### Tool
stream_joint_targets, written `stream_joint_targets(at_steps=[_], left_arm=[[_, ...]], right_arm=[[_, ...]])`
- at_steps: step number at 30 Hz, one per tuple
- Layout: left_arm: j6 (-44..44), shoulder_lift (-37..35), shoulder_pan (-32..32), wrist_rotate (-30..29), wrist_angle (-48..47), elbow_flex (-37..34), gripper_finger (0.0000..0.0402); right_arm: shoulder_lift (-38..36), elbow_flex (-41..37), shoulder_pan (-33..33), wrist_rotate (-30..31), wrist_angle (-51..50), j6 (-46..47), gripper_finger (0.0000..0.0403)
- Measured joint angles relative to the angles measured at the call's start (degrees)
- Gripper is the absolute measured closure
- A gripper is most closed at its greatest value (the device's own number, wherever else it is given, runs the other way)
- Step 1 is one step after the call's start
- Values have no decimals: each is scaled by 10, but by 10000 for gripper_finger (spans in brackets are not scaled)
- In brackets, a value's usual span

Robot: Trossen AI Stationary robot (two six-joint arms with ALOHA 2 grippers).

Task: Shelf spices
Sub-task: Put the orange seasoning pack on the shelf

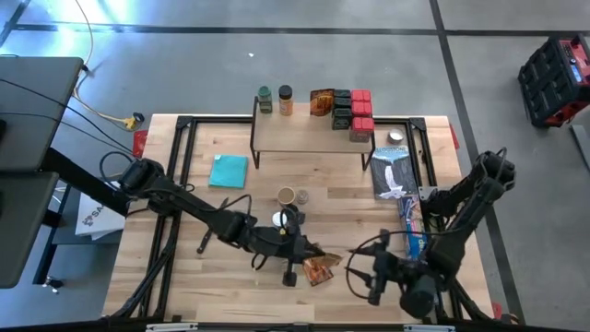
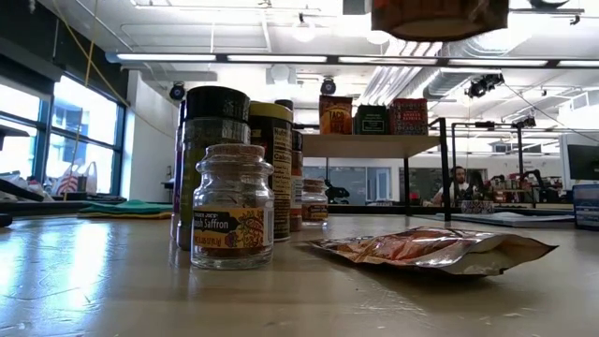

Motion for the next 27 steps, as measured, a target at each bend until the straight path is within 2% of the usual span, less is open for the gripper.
stream_joint_targets(at_steps=[3, 6, 9, 12, 14, 16, 19, 22, 27], left_arm=[[0, 1, 1, -2, -1, 0, 401], [-1, 2, 1, -2, -4, 0, 402], [-1, 2, 1, -3, -1, 0, 401], [-10, 2, 1, -3, -3, 0, 401], [-23, 2, 1, -6, -3, 0, 401], [-34, 2, -1, -20, -4, 0, 401], [-44, 1, -2, -48, -7, 0, 401], [-50, -8, 4, -51, -12, -1, 401], [-34, -42, 47, -50, -43, -1, 401]], right_arm=[[0, 0, -22, -19, 43, -67, 215], [0, 0, -36, -41, 62, -98, 243], [0, 0, -40, -39, 64, -101, 297], [0, 0, -39, -15, 62, -114, 371], [0, 0, -37, 17, 60, -122, 392], [0, 0, -34, 40, 60, -120, 389], [0, 0, -34, 38, 60, -121, 387], [-3, 0, -23, 40, 57, -122, 384], [-41, 0, 2, 61, 45, -116, 351]])
